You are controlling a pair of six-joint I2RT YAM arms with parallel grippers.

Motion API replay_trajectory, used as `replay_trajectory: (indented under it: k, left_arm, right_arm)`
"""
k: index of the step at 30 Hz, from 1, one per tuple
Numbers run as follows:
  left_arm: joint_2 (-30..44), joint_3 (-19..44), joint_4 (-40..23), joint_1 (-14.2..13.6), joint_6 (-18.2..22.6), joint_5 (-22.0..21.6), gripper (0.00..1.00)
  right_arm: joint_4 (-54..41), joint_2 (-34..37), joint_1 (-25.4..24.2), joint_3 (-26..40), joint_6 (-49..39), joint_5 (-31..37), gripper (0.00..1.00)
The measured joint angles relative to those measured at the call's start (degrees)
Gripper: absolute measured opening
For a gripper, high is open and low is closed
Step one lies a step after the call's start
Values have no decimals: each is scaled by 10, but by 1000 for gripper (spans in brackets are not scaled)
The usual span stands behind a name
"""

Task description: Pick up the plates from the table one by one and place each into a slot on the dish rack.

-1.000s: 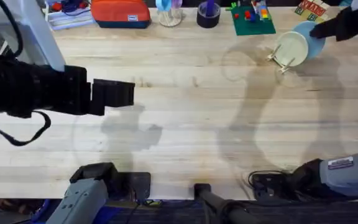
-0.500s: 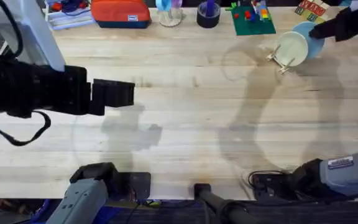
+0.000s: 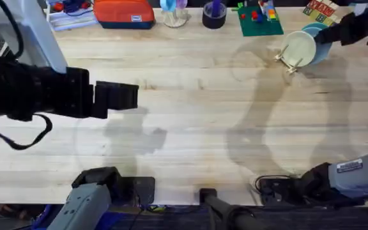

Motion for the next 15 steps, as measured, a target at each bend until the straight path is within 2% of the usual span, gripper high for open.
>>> replay_trajectory:
  k: [2, 3, 8, 15]
  left_arm:
    - [0, 0, 0, 0, 0, 0, 993]
    - [0, 0, 0, 0, 0, 0, 993]
    - [0, 0, 0, 0, 0, 0, 993]
    - [0, 0, 0, 0, 0, 0, 993]
  right_arm:
    - [1, 0, 0, 0, 0, 0, 127]
    - [2, 0, 0, 0, 0, 0, 183]
    - [2, 0, 0, 0, 0, 0, 283]
    - [2, 0, 0, 0, 0, 0, 303]
